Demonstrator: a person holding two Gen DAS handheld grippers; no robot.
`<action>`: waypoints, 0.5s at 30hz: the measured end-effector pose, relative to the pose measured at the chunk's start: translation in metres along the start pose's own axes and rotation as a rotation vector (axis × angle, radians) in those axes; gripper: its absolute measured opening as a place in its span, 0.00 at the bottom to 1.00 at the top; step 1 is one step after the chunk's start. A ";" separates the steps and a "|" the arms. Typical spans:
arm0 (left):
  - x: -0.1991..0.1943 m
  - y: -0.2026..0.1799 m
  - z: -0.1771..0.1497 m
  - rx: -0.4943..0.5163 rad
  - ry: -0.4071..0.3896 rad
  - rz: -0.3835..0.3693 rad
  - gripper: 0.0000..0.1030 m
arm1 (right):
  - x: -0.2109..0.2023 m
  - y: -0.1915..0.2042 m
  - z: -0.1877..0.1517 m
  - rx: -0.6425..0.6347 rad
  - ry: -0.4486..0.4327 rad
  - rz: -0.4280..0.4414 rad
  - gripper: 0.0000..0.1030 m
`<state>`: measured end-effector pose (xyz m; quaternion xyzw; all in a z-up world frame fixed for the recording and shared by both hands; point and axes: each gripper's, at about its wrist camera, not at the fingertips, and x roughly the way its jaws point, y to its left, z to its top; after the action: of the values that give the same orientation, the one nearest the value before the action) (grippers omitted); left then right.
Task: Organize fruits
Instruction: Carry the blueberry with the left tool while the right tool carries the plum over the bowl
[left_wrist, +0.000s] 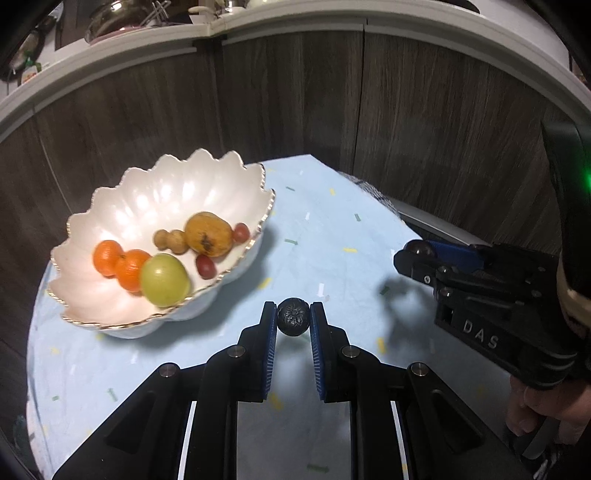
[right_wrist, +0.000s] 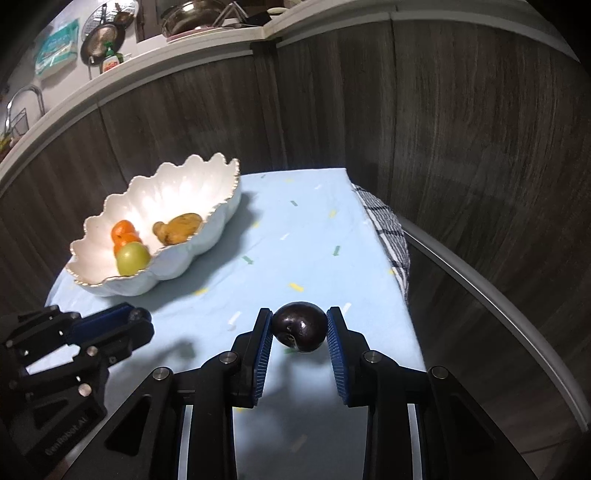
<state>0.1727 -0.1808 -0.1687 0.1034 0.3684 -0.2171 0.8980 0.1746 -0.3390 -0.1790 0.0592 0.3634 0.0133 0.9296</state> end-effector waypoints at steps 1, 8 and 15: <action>-0.004 0.002 0.000 -0.001 -0.005 0.005 0.18 | -0.003 0.004 0.001 -0.010 -0.005 0.001 0.30; -0.030 0.016 0.000 -0.016 -0.028 0.026 0.18 | -0.019 0.023 0.007 -0.021 -0.029 0.024 0.30; -0.051 0.036 0.004 -0.040 -0.062 0.049 0.18 | -0.031 0.047 0.012 -0.009 -0.046 0.066 0.30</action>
<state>0.1590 -0.1339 -0.1289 0.0876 0.3422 -0.1905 0.9159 0.1608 -0.2958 -0.1438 0.0673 0.3397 0.0442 0.9371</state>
